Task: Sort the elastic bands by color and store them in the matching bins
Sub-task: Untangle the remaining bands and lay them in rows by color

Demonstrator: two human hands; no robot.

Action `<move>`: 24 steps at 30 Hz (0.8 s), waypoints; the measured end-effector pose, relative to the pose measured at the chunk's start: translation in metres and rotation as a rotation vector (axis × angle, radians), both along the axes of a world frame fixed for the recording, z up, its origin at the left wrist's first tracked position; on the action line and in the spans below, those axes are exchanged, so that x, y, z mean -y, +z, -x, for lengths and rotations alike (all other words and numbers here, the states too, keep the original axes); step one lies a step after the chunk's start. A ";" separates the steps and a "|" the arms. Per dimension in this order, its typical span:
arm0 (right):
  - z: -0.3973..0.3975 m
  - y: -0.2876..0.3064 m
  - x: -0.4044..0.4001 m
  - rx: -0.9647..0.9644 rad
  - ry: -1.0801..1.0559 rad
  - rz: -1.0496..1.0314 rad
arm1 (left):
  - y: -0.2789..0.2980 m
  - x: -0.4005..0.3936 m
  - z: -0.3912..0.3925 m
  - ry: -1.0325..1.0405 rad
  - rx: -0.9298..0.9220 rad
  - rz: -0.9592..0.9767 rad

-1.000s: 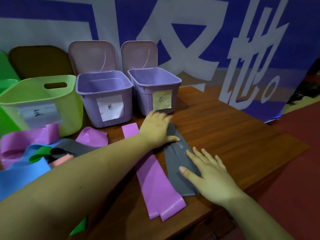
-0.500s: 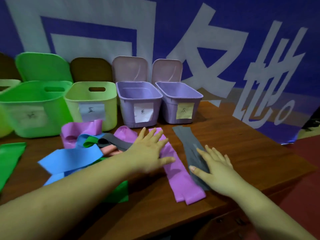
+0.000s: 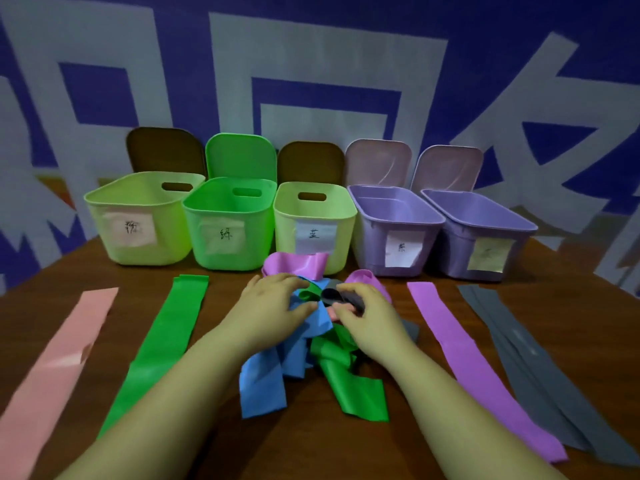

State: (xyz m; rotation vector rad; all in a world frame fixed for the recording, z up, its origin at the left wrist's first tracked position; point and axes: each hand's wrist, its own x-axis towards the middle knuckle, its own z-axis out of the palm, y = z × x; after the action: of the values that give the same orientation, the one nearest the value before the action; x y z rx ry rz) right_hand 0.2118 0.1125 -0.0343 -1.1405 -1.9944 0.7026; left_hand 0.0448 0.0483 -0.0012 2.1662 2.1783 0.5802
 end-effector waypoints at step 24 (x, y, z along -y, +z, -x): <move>0.004 0.000 -0.043 -0.188 -0.109 -0.038 | -0.018 -0.044 -0.006 -0.075 0.183 -0.130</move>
State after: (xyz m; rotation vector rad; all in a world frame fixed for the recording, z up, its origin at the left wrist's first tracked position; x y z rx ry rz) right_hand 0.2074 0.1557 -0.0347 -1.1094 -1.7683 0.6858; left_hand 0.0512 0.0919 -0.0189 2.1465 2.0103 0.8991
